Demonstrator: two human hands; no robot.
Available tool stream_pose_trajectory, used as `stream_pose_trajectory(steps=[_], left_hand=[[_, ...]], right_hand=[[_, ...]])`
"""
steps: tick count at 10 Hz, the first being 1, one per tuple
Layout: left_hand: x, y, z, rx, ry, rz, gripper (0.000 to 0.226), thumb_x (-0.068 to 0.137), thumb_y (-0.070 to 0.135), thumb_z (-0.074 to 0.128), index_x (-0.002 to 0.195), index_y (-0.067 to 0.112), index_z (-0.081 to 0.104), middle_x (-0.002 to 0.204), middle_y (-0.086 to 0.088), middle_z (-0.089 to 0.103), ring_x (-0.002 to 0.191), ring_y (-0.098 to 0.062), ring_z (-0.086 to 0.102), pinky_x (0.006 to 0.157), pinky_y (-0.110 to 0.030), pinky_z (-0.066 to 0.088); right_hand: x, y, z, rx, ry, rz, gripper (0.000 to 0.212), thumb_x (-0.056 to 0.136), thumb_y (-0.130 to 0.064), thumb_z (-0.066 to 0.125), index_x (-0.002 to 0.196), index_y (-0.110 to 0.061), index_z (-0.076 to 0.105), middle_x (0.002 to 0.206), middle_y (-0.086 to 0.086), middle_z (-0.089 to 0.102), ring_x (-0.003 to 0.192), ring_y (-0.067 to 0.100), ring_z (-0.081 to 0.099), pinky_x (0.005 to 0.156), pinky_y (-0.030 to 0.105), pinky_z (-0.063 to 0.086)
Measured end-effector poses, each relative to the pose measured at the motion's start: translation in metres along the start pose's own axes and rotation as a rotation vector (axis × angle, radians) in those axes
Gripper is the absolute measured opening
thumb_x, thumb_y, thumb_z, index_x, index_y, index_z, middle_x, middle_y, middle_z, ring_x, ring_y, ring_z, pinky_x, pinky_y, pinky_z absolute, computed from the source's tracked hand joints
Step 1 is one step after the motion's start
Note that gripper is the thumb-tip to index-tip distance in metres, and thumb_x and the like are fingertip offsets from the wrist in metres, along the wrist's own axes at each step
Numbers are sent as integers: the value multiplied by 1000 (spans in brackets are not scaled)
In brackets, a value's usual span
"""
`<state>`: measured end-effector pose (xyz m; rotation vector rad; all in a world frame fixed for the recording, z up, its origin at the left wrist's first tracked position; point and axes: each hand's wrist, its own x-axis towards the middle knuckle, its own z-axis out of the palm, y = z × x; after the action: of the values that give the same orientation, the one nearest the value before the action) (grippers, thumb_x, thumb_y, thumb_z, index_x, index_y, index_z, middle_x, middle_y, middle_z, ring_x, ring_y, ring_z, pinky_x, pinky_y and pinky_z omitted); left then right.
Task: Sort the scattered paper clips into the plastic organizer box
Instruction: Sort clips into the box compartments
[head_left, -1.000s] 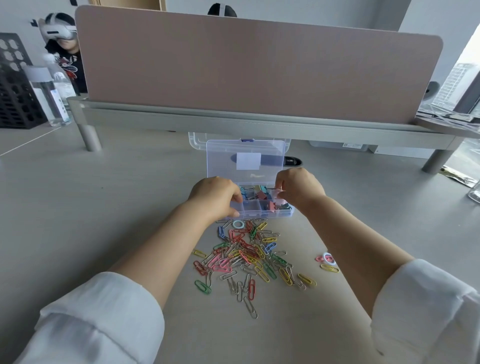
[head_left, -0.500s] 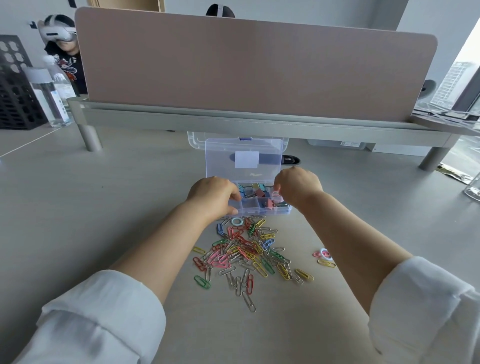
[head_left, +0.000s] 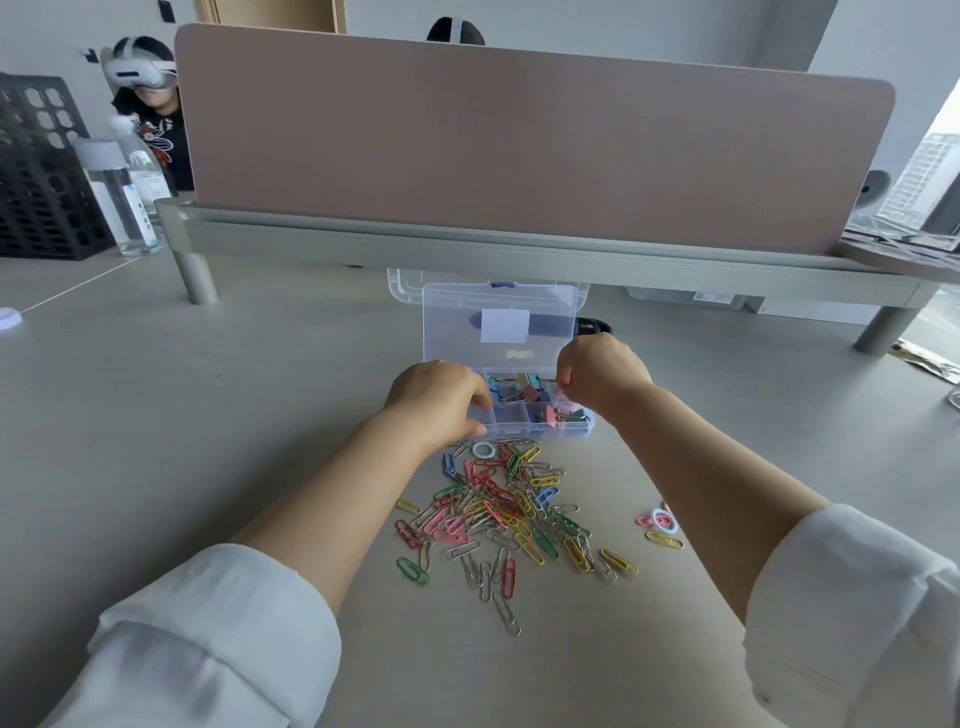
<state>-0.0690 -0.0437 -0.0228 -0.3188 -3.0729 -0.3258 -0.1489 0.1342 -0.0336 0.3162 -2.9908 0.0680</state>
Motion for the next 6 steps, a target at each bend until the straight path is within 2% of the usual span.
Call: stream_pose_trajectory(steps=[3, 6], left_hand=[[1, 0, 0, 7, 2, 1, 37, 79, 30, 69, 115, 24, 62, 122, 0, 65, 112, -21, 59, 93, -34, 47], [1, -1, 1, 1, 3, -1, 37, 79, 31, 69, 115, 25, 62, 123, 0, 64, 112, -22, 59, 92, -34, 47]], right_hand=[[2, -2, -3, -62, -27, -1, 28, 83, -2, 53, 108, -9, 64, 104, 13, 68, 89, 33, 65, 73, 38, 57], [-1, -7, 1, -93, 12, 45, 20, 82, -4, 61, 102, -8, 60, 99, 13, 67, 88, 32, 65, 72, 36, 53]])
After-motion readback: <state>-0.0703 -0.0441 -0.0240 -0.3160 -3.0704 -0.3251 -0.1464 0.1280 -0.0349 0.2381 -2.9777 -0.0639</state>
